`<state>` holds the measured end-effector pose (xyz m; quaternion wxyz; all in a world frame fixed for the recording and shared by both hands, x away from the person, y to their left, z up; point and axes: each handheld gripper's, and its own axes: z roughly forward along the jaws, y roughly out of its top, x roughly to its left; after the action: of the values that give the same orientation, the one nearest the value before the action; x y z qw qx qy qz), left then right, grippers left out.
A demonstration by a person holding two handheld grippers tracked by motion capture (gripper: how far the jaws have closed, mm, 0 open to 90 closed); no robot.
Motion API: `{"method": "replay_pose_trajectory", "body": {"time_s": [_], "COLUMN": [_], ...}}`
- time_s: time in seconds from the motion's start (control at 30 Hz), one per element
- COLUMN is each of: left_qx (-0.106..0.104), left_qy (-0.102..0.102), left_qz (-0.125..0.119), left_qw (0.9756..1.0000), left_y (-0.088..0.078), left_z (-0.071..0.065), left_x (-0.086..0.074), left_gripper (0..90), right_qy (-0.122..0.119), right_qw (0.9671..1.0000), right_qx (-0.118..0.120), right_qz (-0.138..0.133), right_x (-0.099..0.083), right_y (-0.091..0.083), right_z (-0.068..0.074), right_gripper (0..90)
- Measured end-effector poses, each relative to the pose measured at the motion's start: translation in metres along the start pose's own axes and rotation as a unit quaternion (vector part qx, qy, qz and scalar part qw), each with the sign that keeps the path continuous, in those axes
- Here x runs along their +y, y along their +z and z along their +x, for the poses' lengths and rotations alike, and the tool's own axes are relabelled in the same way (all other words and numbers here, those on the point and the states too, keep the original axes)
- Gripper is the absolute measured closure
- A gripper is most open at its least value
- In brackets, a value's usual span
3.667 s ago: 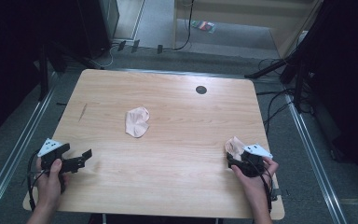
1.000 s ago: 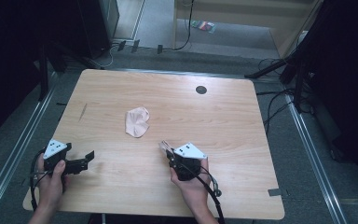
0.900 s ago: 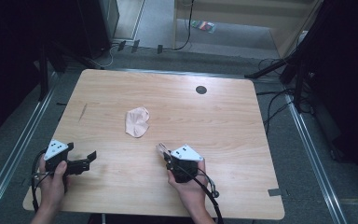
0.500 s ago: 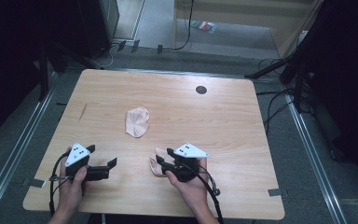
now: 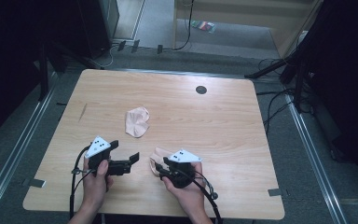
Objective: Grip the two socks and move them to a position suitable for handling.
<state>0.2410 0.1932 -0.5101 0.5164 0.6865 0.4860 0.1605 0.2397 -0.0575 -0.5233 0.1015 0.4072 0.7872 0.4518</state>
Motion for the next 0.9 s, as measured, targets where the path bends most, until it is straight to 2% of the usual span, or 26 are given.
{"method": "replay_pose_trajectory", "body": {"time_s": [0.13,0.27,0.4,0.47,0.6,0.67,0.7,0.73,0.83,0.9], "left_qx": [-0.001,-0.006,-0.009,-0.010,-0.019,-0.028,-0.035,-0.037,-0.026,-0.032], "left_qy": [0.015,0.031,0.024,0.022,0.022,0.015,0.006,-0.003,0.004,0.005], "left_qz": [0.008,0.031,0.036,0.040,0.052,0.063,0.071,0.080,0.091,0.100], "left_qw": [0.9999,0.9990,0.9990,0.9989,0.9982,0.9975,0.9969,0.9961,0.9955,0.9945], "left_y": [0.007,0.012,0.010,0.010,0.015,0.018,0.020,0.023,0.031,0.035], "left_z": [-0.007,-0.007,-0.002,-0.002,-0.007,-0.011,-0.013,-0.016,-0.024,-0.026], "left_x": [-0.008,-0.015,-0.018,-0.020,-0.024,-0.025,-0.025,-0.025,-0.028,-0.029], "left_gripper": [0.8,0.8,0.8,0.8,0.8,0.8,1.2,4.4,12.8,15.0], "right_qy": [-0.017,-0.023,-0.033,-0.031,-0.020,-0.011,-0.005,0.002,0.021,0.028], "right_qw": [0.9997,0.9990,0.9982,0.9984,0.9991,0.9994,0.9996,0.9995,0.9993,0.9989], "right_qx": [-0.010,-0.029,-0.039,-0.039,-0.034,-0.031,-0.028,-0.031,-0.028,-0.031], "right_qz": [0.013,0.024,0.029,0.027,0.015,0.009,0.005,0.001,-0.012,-0.020], "right_x": [-0.006,-0.011,-0.014,-0.015,-0.012,-0.010,-0.010,-0.009,-0.007,-0.005], "right_y": [0.009,0.016,0.017,0.016,0.012,0.009,0.008,0.006,0.001,-0.002], "right_z": [0.008,0.011,0.010,0.009,0.006,0.006,0.006,0.005,0.002,-0.001], "right_gripper": [62.8,65.8,75.2,81.0,84.6,85.0,85.1,85.1,85.1,85.1]}}
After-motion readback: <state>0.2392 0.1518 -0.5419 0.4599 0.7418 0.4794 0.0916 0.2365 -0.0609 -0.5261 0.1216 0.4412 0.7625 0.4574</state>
